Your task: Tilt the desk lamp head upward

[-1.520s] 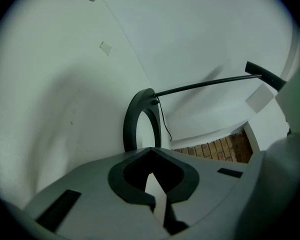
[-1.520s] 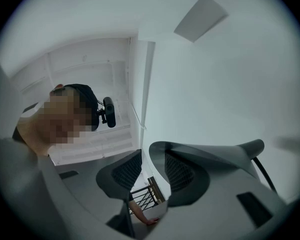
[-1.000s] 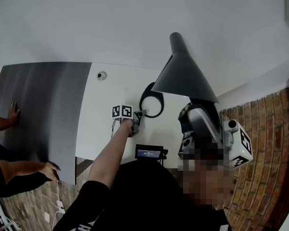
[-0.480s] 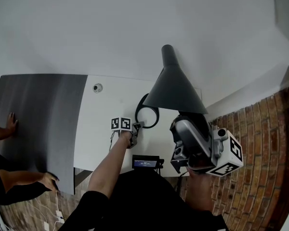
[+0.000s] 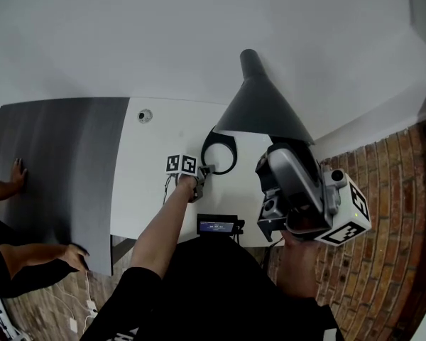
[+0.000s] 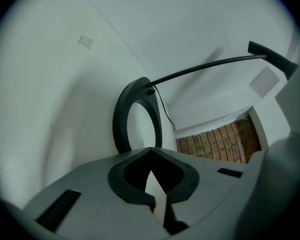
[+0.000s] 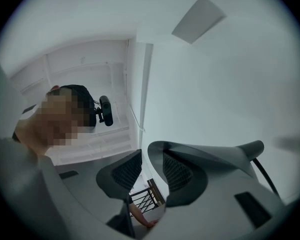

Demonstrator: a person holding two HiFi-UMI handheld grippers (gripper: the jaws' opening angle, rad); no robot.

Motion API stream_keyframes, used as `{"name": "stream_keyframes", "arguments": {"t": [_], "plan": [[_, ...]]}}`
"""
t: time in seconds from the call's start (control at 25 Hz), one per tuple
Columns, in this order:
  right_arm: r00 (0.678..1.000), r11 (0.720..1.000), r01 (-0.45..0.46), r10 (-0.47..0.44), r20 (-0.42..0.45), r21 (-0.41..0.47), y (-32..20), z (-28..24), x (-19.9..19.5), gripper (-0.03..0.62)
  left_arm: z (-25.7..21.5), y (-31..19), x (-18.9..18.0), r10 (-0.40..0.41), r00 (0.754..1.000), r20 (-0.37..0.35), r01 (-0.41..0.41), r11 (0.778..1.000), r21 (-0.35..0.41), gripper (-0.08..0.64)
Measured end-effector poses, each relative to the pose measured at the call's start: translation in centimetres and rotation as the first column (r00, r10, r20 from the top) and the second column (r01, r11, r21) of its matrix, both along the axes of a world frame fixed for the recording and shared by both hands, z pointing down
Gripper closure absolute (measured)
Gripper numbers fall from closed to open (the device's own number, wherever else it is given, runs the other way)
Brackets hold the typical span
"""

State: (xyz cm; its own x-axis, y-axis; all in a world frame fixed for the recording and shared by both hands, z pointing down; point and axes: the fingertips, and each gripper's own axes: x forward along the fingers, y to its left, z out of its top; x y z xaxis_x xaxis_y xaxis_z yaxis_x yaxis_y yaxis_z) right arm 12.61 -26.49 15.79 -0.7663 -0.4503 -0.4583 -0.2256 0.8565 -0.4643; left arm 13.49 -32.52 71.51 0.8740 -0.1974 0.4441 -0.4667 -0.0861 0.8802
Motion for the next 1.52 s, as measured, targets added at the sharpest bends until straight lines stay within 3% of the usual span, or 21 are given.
{"name": "stream_keyframes", "arguments": {"t": [0.56, 1.28, 1.52], "plan": [[0.999, 1.000, 0.000, 0.001, 0.047, -0.013, -1.0, -1.6, 0.0, 0.459, -0.1, 0.0, 0.0, 0.011, 1.000, 0.006, -0.011, 1.000, 0.009, 0.551], [0.999, 0.999, -0.034, 0.033, 0.023, 0.021, -0.4, -1.3, -0.1, 0.459, -0.2, 0.1, 0.0, 0.000, 1.000, -0.001, 0.000, 1.000, 0.023, 0.551], [0.998, 0.999, -0.030, 0.030, 0.048, -0.015, -0.7, -1.6, -0.2, 0.459, -0.2, 0.0, -0.2, 0.005, 1.000, 0.003, -0.005, 1.000, 0.021, 0.551]]}}
